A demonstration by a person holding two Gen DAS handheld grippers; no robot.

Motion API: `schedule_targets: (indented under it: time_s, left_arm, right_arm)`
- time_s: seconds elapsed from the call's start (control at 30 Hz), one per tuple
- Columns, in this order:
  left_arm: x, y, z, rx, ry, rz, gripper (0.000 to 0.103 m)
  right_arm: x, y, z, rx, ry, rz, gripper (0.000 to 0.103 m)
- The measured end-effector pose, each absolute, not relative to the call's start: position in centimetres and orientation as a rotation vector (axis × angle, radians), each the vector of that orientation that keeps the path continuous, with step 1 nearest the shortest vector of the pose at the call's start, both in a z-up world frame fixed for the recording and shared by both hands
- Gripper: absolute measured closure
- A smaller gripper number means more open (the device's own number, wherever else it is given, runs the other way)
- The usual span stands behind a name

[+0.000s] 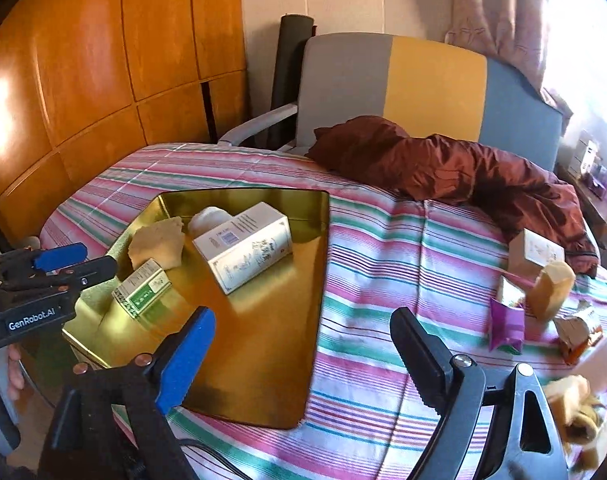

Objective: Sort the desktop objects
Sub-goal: 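Move both tools back toward the remaining pile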

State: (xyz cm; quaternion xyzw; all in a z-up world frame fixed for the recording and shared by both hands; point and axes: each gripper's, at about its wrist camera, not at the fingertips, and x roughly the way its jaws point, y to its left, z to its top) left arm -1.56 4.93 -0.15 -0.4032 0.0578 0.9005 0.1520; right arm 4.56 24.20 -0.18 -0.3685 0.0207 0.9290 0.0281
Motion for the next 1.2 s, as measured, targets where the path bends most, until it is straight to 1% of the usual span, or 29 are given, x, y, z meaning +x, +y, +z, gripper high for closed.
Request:
schedule_targets:
  time_s: [0.5,0.9,1.07,1.2]
  left_arm:
    - [-0.5,9.7,-0.1,-1.12,0.241,2.451,0.047]
    - [-0.2,15.1,0.2,-1.092,0.274,2.315,0.047]
    - [-0.2,18.2,0.0,-1.105,0.279,2.236,0.047]
    - [-0.2,21.6,-0.2,-1.106,0.301,2.161,0.047]
  right_arm:
    - [8.0,31.4,-0.7,-1.106,0.18,2.696,0.012]
    - [12.5,42.2,-0.6,-1.029,0.414,2.475,0.013]
    - [13.4,45.7,-0.9,-1.013,0.446,2.408,0.019]
    - [13.8,47.3,-0.9,-0.998,0.445,2.382,0.02]
